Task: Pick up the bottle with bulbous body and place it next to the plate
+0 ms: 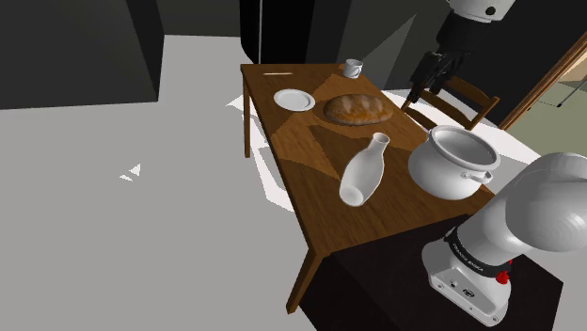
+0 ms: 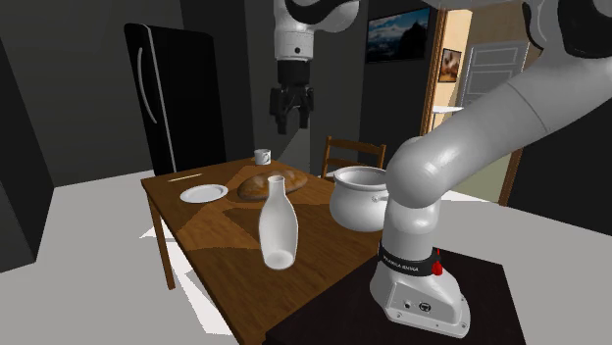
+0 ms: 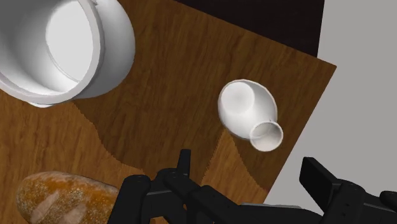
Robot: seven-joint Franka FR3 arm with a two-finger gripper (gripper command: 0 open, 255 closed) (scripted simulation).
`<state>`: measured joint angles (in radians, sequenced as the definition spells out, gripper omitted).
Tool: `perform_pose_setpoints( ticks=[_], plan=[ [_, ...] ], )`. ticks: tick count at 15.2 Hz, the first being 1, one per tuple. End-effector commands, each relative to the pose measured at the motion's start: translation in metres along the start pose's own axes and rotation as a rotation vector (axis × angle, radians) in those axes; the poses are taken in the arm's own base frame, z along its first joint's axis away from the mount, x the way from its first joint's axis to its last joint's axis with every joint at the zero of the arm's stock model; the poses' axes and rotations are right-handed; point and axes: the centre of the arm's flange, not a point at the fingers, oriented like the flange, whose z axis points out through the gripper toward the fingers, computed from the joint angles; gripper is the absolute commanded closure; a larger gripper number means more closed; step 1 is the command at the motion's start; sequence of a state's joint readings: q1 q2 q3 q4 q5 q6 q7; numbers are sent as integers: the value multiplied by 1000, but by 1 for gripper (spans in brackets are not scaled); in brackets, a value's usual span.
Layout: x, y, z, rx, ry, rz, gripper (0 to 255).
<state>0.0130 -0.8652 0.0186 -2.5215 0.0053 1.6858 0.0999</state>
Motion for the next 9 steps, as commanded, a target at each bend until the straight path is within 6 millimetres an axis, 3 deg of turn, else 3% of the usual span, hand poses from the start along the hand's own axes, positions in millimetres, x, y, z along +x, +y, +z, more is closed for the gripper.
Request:
perform_pose_setpoints(
  ticks=[1, 9],
  plan=[
    [-4, -13, 27, -1, 20, 10, 0],
    [-17, -56, 113, -8, 84, 37, 0]
  ],
)
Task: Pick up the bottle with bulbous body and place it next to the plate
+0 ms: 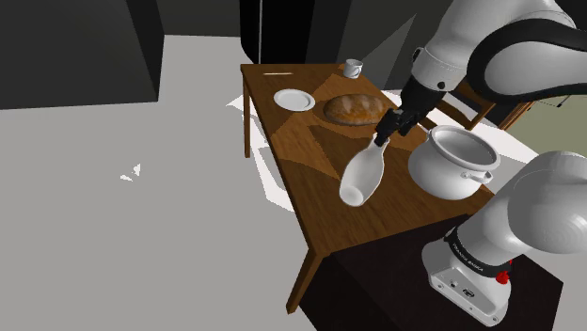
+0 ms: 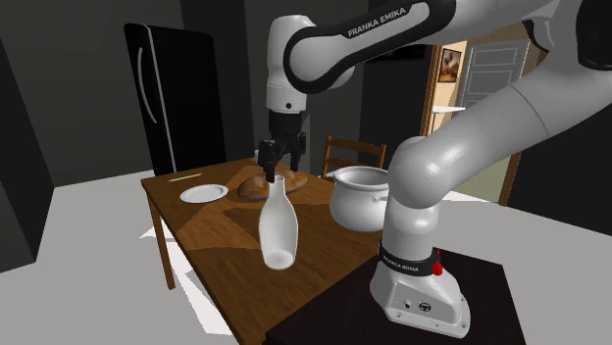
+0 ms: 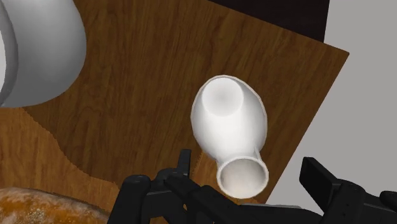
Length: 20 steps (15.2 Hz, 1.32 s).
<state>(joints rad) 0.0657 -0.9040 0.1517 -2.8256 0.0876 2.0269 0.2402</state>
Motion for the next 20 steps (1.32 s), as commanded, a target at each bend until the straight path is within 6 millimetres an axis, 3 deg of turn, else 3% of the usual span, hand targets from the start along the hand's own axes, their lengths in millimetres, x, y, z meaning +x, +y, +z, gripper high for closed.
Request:
perform_pose_setpoints(
  ticks=[1, 7, 15, 16, 20],
  plan=[
    [-1, -3, 12, 0, 6, 3, 0],
    [-1, -3, 41, 0, 6, 3, 0],
    [-1, -3, 41, 0, 6, 3, 0],
    [-1, -3, 41, 0, 6, 3, 255],
    [-1, -3, 41, 0, 6, 3, 255]
  ],
)
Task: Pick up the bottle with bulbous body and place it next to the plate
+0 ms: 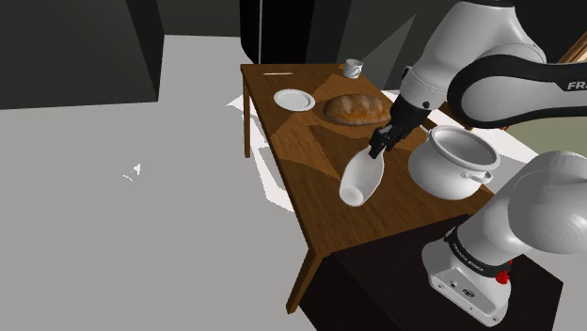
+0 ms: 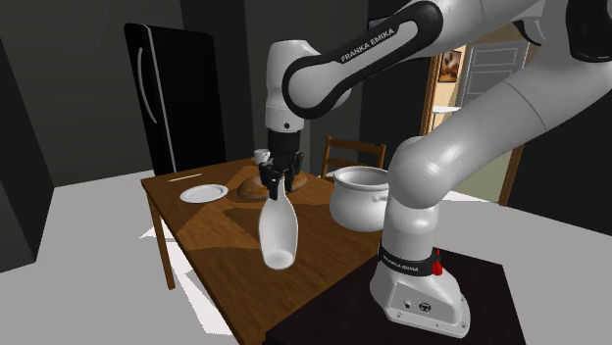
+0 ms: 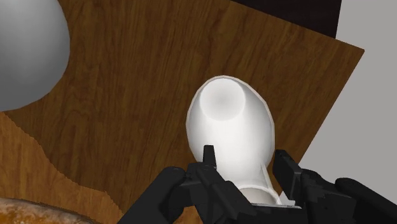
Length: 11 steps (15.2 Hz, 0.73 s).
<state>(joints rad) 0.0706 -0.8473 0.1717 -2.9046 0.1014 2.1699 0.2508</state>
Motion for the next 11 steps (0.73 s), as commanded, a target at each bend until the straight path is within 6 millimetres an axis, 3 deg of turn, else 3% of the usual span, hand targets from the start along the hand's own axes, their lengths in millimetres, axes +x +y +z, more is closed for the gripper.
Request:
perform_pose_setpoints(
  ticks=[1, 5, 11],
  plan=[
    [0, 0, 0, 0, -1, 0, 255],
    [0, 0, 0, 0, -1, 0, 255],
    [4, 0, -31, 0, -1, 0, 255]
  ],
)
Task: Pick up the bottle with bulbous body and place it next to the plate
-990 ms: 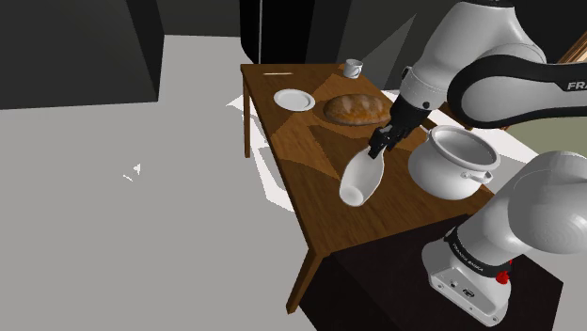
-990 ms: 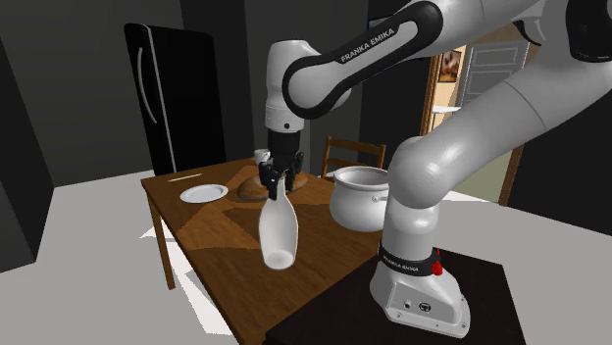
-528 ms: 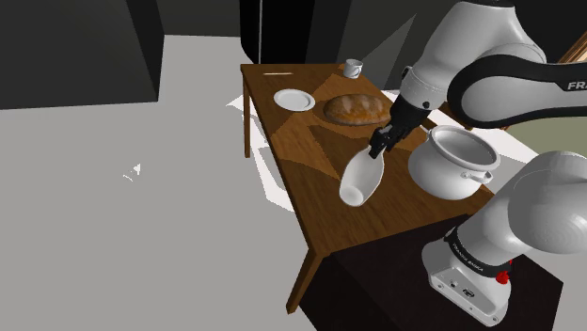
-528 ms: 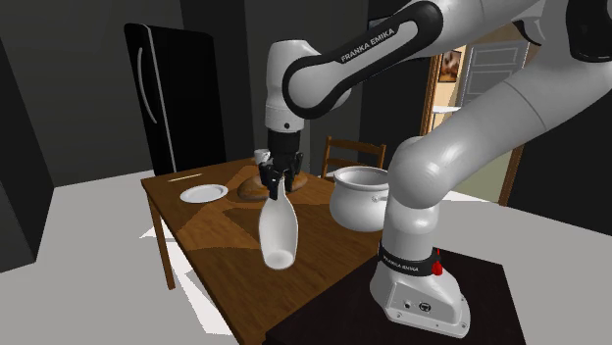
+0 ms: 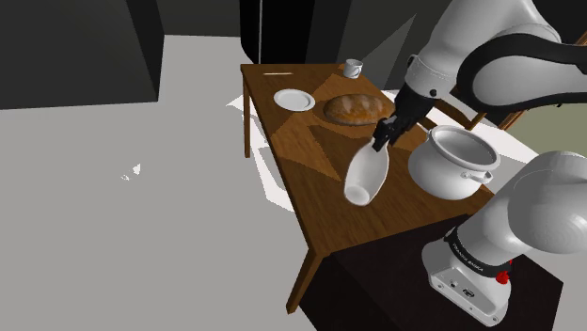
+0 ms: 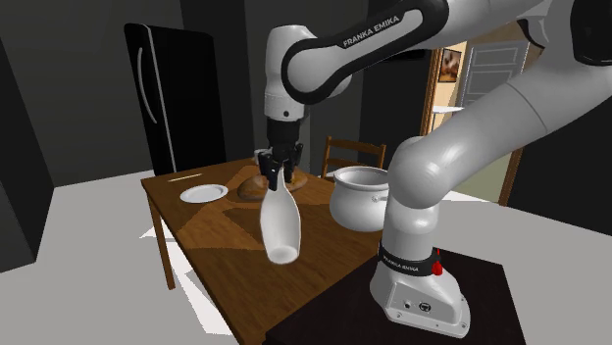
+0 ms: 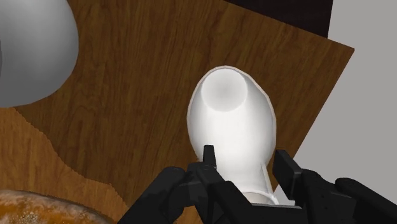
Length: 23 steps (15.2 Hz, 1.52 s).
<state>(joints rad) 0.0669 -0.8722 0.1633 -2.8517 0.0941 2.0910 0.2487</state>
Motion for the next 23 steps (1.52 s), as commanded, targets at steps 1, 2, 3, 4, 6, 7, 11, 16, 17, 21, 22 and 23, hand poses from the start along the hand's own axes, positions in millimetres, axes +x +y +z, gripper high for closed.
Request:
perform_pose_setpoints(
  ticks=[1, 2, 3, 4, 6, 7, 11, 16, 17, 21, 22, 23],
  plan=[
    [1, 0, -12, 0, 0, 0, 255],
    [1, 0, -17, 0, 0, 0, 255],
    [2, 0, -22, 0, 0, 0, 255],
    [2, 0, -27, 0, 0, 0, 255],
    [4, 1, -38, 0, 0, 0, 255],
    [4, 1, -43, 0, 0, 0, 255],
    [7, 1, -64, 0, 0, 0, 255],
    [10, 1, -90, 0, 0, 0, 255],
    [10, 1, -95, 0, 0, 0, 255],
    [13, 1, -116, 0, 0, 0, 255],
    [13, 2, -122, 0, 0, 0, 255],
    [14, 2, -127, 0, 0, 0, 255]
  ],
)
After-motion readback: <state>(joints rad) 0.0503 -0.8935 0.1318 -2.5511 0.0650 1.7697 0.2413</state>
